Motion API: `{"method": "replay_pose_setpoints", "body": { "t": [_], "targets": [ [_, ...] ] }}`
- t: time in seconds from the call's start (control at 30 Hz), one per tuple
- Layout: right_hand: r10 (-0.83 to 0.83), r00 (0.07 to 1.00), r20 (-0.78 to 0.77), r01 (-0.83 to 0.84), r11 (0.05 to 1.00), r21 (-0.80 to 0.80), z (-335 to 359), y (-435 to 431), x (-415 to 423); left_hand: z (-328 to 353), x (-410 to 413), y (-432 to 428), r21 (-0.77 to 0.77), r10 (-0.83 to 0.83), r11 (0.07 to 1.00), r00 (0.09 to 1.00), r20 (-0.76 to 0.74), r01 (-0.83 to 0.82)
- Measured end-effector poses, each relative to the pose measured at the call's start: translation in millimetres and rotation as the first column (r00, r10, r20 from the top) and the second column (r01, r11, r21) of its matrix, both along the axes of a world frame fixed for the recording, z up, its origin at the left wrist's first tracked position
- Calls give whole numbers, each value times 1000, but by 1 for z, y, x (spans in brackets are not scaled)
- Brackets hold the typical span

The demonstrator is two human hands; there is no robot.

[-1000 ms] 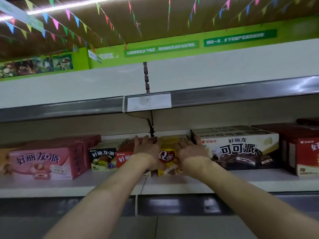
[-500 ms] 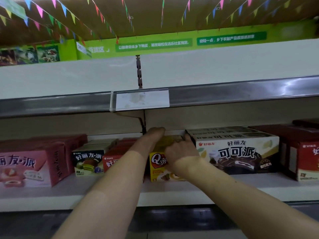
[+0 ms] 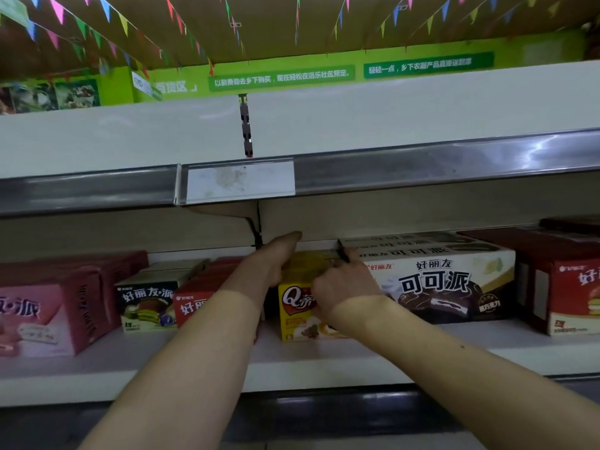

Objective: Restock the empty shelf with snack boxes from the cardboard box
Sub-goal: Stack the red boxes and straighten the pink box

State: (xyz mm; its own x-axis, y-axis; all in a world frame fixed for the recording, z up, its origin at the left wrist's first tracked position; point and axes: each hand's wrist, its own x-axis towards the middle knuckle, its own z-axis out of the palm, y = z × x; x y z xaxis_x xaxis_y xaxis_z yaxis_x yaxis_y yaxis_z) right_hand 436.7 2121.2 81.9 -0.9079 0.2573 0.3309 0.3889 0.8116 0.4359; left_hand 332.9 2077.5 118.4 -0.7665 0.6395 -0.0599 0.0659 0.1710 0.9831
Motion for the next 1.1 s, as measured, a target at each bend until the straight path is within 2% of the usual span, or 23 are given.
{"method": "replay_pose_setpoints", "body": {
  "t": [0.1,0.27,0.37,0.43,0.6,0.8,0.97,1.1],
  "targets": [
    [27,1000,-5,-28,996,-85,-4,-1,-6,-6,-5,1,-53,39,998,996,-86,-44],
    [71,993,-92,-95,954,-284,-17,-5,-18,-10,-7,1,-167,35,981,944,-328,-94],
    [72,991,-112,-104,942,-318,-15,-6,-16,6,-3,-12,-137,22,986,887,-462,-95],
    [68,993,-94,-95,941,-325,-13,-8,-13,15,-8,-27,-73,80,988,849,-522,-138],
    [58,998,-25,-63,940,-337,-5,-14,-11,9,-29,-74,18,262,960,869,-420,-280],
    [221,966,-132,-255,886,-387,-5,-49,-27,3,-61,-109,115,348,937,913,-211,-330],
    [193,975,-107,-219,901,-374,-2,-74,-52,4,-92,-124,105,291,955,946,-147,-277],
    [126,990,-64,-141,926,-350,-2,-81,-68,9,-98,-125,86,114,990,993,-15,-113]
  ]
}}
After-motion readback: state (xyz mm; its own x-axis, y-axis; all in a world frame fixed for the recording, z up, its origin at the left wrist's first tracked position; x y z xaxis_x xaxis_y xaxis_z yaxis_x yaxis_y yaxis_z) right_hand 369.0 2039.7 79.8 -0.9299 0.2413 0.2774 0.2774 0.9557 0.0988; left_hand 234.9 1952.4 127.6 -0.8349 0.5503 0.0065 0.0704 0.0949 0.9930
